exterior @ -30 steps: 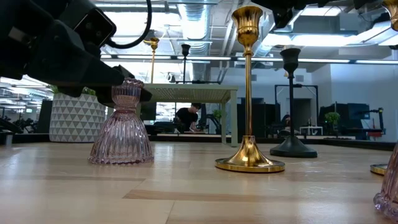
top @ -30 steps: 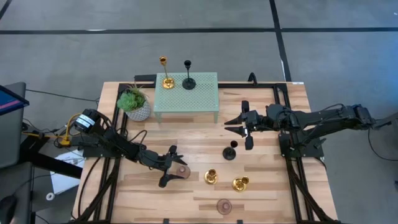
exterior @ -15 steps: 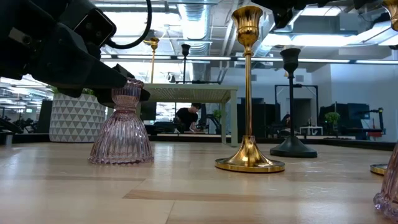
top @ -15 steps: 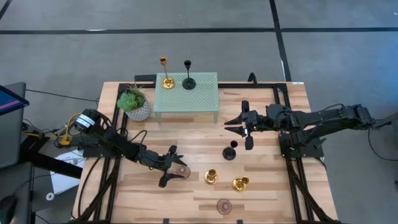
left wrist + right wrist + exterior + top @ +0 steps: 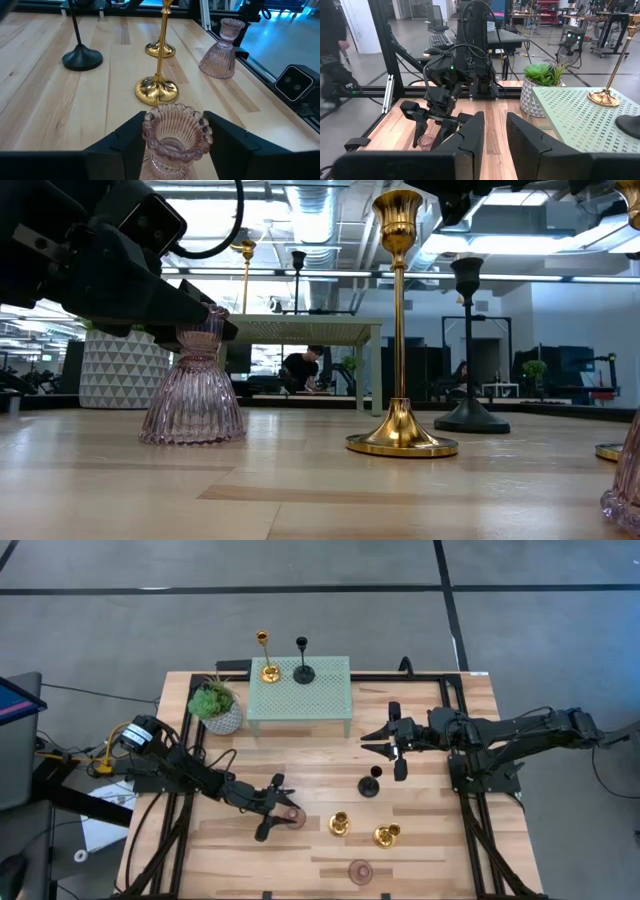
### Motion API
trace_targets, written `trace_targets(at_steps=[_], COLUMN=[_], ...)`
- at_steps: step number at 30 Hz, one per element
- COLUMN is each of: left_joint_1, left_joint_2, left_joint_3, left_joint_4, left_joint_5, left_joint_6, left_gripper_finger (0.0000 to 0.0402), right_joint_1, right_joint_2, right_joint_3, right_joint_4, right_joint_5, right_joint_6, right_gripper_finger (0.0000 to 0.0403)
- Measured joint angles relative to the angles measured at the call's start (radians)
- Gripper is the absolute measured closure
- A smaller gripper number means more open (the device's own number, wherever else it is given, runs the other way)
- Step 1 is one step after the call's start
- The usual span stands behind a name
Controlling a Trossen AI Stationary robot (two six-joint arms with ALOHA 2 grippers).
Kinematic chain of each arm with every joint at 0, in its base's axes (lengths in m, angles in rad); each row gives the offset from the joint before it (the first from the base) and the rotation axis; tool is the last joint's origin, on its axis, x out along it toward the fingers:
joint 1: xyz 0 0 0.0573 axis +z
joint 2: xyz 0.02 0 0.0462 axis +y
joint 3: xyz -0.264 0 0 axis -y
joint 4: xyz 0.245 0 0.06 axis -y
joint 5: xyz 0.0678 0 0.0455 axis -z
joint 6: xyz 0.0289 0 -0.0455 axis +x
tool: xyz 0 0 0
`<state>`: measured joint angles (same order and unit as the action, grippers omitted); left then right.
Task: Pick & Place candle stick holders
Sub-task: Put the middle pink glass candle holder on the shelf
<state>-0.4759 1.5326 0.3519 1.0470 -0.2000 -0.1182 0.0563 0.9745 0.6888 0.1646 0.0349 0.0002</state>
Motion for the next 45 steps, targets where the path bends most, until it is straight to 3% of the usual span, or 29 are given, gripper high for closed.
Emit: trace_targets(at_steps=[16,23,45], left_joint_1=[0.001,0.001,0.034], left_joint_2=[0.000,0.000,-0.031], left_joint_3=[0.000,0.000,0.031], left_joint_4=[-0.001,0.003,-0.033], left_joint_5=[-0.005,-0.140,-0.100], left_joint_6=[-0.044,-0.086,-0.093], left_gripper_finger=[0.0225,0.0225,0.0226], right_joint_1=[0.000,0.000,0.000], right_joint_2=[0.000,0.000,0.000], right_joint_3=[0.000,0.000,0.000], right_joint_4=[0.000,0.000,-0.010], right_joint_5=[0.000,0.000,0.000], right_joint_6=[0.000,0.000,0.000], right_gripper_finger=[0.0328,0.0328,0.0328])
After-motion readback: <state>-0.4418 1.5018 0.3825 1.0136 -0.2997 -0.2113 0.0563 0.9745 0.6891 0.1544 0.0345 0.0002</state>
